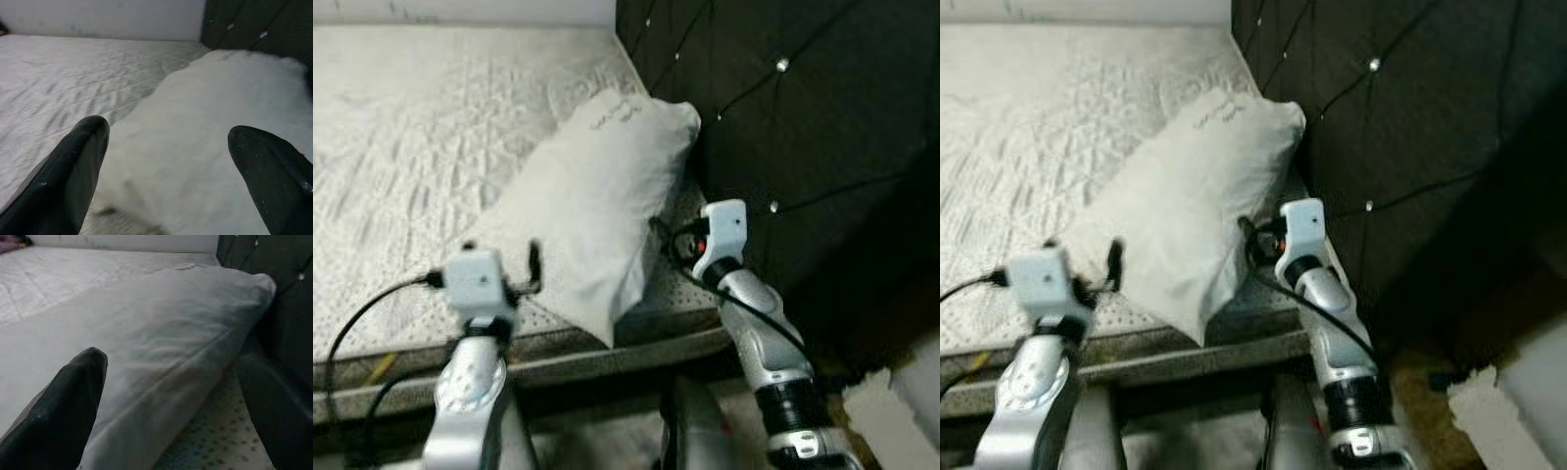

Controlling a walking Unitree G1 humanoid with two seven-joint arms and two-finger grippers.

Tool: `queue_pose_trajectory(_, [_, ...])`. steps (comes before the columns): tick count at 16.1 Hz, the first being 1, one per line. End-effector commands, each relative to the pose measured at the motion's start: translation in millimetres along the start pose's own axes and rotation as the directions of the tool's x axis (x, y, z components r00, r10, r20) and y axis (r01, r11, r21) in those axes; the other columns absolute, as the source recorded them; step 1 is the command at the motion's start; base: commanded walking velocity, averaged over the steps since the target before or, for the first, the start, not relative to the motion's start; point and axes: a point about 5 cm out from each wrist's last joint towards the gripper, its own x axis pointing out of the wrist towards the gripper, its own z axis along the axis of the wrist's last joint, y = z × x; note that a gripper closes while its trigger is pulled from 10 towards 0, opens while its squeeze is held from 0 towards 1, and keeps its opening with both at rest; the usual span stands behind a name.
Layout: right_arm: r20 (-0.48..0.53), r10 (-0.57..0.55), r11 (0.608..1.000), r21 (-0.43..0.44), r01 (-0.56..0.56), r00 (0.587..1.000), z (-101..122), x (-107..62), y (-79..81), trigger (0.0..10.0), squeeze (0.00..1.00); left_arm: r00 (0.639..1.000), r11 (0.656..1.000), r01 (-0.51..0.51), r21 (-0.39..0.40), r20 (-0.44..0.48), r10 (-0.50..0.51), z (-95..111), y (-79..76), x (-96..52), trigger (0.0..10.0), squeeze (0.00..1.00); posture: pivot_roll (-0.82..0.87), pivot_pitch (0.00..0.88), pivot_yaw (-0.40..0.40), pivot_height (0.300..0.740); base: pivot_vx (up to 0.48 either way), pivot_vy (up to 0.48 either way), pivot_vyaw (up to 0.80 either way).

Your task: Clean up the room

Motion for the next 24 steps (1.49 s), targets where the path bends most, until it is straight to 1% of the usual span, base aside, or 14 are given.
queue_pose_trajectory(1, [0.001,0.032,0.999,-0.002,-0.032,0.999,3.0,3.6,7.1,10.0,0.00,0.999,0.999,-0.030,0.017,-0.010,0.031,-1.2,4.7,-0.1,10.0,0.00,0.01,0.030,-0.066,0.537,0.000,0.000,0.00])
queue_pose_trajectory(4, [-0.054,0.081,0.997,-0.005,-0.082,0.995,0.3,6.0,9.9,10.0,0.00,0.999,0.998,-0.051,0.024,-0.010,0.051,-0.6,7.0,-0.6,10.0,0.00,0.01,0.037,-0.065,0.503,0.000,0.000,0.00])
queue_pose_trajectory(6, [-0.133,0.158,0.987,-0.008,-0.160,0.979,-2.2,9.0,9.5,10.0,0.00,0.997,0.997,-0.071,0.040,-0.023,0.072,-1.5,9.4,-2.3,10.0,0.00,0.01,0.041,-0.066,0.503,0.000,0.000,0.00])
queue_pose_trajectory(7, [-0.141,0.171,0.985,-0.013,-0.174,0.975,-1.9,9.3,8.7,10.0,0.00,0.997,0.996,-0.076,0.042,-0.025,0.077,-1.7,10.2,-2.9,10.0,0.00,0.01,0.043,-0.066,0.503,0.000,0.000,0.00])
queue_pose_trajectory(11, [-0.274,0.286,0.951,-0.041,-0.308,0.918,-3.8,8.9,-1.4,10.0,0.00,0.988,0.986,-0.127,0.106,-0.078,0.135,-8.1,31.4,-33.2,10.0,0.00,0.02,0.054,-0.061,0.503,0.000,0.000,0.00])
queue_pose_trajectory(13, [-0.316,0.313,0.942,-0.015,-0.335,0.895,-5.9,11.0,1.6,10.0,0.00,0.977,0.977,-0.156,0.142,-0.124,0.174,-16.5,44.2,-48.3,10.0,0.00,0.04,0.059,-0.063,0.503,0.000,0.000,0.00])
queue_pose_trajectory(14, [-0.345,0.343,0.931,-0.002,-0.366,0.874,-7.8,13.0,8.6,10.0,0.00,0.971,0.973,-0.177,0.149,-0.132,0.197,-16.5,49.2,-52.1,10.0,0.00,0.06,0.059,-0.065,0.503,0.000,0.000,0.00])
queue_pose_trajectory(15, [-0.349,0.364,0.923,0.010,-0.385,0.863,-7.3,13.9,12.3,10.0,0.00,0.971,0.973,-0.180,0.147,-0.130,0.200,-15.2,49.5,-52.4,10.0,0.00,0.06,0.059,-0.065,0.503,0.000,0.000,0.00])
queue_pose_trajectory(16, [-0.351,0.423,0.899,0.049,-0.435,0.835,-4.0,16.5,24.0,10.0,0.00,0.973,0.973,-0.178,0.146,-0.122,0.197,-12.9,47.8,-49.6,10.0,0.00,0.07,0.057,-0.066,0.503,0.000,0.000,0.00])
queue_pose_trajectory(17, [-0.367,0.446,0.887,0.061,-0.458,0.816,-4.1,16.6,27.4,10.0,0.00,0.974,0.974,-0.175,0.143,-0.119,0.193,-12.3,46.9,-48.5,10.0,0.00,0.07,0.054,-0.067,0.503,0.000,0.000,0.00])
queue_pose_trajectory(18, [-0.377,0.463,0.879,0.082,-0.469,0.802,-3.2,17.0,28.7,10.0,0.00,0.976,0.976,-0.169,0.140,-0.117,0.186,-11.6,46.0,-48.0,10.0,0.00,0.07,0.055,-0.066,0.503,0.000,0.000,0.00])
queue_pose_trajectory(20, [-0.388,0.507,0.860,0.178,-0.478,0.770,2.2,19.3,27.5,10.0,0.00,0.978,0.978,-0.160,0.135,-0.115,0.176,-10.5,45.3,-47.5,10.0,0.00,0.07,0.054,-0.062,0.503,0.000,0.000,0.00])
queue_pose_trajectory(22, [-0.405,0.485,0.874,0.195,-0.445,0.775,2.2,24.0,23.4,10.0,0.00,0.979,0.979,-0.153,0.135,-0.117,0.169,-10.2,45.4,-45.6,10.0,0.00,0.08,0.052,-0.056,0.503,0.000,0.000,0.00])
queue_pose_trajectory(24, [-0.396,0.483,0.876,0.230,-0.425,0.781,2.2,25.7,27.9,10.0,0.00,0.980,0.980,-0.149,0.133,-0.112,0.164,-8.4,44.2,-43.0,10.0,0.00,0.08,0.051,-0.052,0.503,0.000,0.000,0.00])
